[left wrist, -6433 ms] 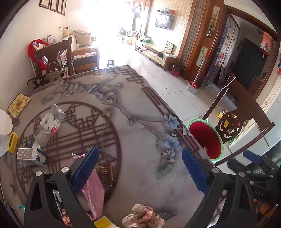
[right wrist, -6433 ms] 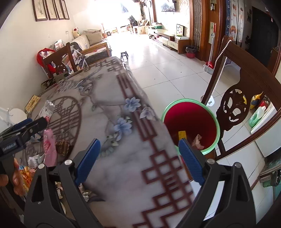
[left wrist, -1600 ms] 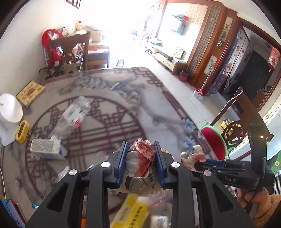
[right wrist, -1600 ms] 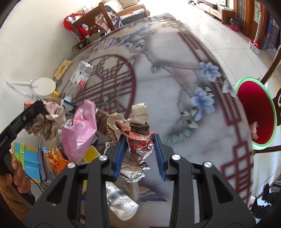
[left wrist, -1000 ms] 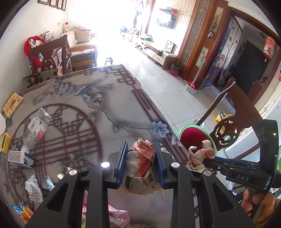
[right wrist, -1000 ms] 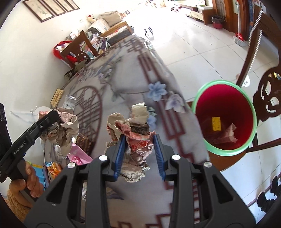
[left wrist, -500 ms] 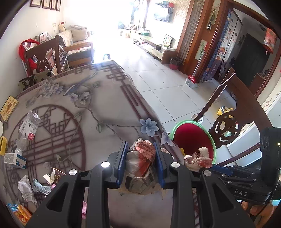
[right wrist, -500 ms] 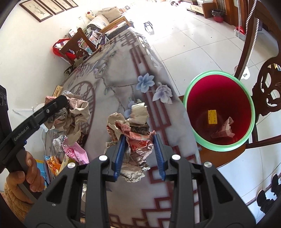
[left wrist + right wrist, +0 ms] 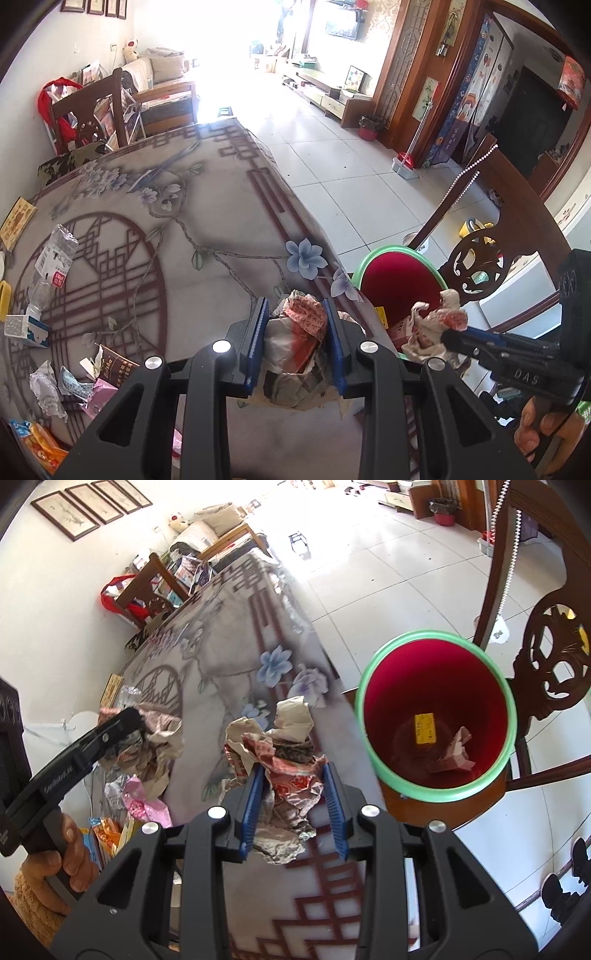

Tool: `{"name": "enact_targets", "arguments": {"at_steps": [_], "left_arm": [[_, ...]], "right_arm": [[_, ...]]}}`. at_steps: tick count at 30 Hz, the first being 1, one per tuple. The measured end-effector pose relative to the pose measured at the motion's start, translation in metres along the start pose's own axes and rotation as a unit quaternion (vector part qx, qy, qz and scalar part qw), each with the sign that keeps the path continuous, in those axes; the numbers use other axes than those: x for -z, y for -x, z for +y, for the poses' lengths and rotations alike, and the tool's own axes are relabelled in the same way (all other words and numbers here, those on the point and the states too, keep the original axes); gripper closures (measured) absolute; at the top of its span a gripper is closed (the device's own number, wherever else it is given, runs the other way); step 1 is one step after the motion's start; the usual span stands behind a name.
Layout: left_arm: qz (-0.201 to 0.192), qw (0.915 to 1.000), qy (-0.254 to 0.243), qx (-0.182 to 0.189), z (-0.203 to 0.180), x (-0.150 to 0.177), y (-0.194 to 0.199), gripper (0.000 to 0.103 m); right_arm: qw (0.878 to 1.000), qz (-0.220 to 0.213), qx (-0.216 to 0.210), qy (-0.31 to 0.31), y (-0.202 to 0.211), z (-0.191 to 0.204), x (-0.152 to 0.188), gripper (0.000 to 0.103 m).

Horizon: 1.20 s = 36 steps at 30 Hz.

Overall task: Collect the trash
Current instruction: 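Carry both held wrappers over to the red bin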

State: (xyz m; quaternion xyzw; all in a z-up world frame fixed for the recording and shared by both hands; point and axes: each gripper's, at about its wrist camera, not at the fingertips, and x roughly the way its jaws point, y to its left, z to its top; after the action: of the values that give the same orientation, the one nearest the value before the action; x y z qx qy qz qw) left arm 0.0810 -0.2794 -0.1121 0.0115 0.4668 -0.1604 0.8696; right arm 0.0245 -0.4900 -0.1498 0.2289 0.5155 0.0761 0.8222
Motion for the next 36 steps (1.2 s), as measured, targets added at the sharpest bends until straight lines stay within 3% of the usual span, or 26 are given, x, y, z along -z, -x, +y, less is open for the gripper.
{"name": "enact_targets", "arguments": {"at_steps": [16,30,36], "left_arm": [[0.011,0.9999,-0.002,0.002,-0.009,-0.001,-0.008,0.076],[0.015,0.9999,-0.002,-0.002,-0.01,-0.002,-0.013,0.075],[0.039,0.9986,-0.013,-0.032,-0.007,-0.003,-0.023,0.075]], "right_arm": [[0.999,-0.014,0.032,-0.025,0.012,-0.048,-0.021,0.07],[1.0,-0.004,0.017,-0.009,0.005,-0.036,-0.02,0.07],[0.999,-0.007,0.009,-0.033,0.002,-0.038,-0.02,0.07]]}}
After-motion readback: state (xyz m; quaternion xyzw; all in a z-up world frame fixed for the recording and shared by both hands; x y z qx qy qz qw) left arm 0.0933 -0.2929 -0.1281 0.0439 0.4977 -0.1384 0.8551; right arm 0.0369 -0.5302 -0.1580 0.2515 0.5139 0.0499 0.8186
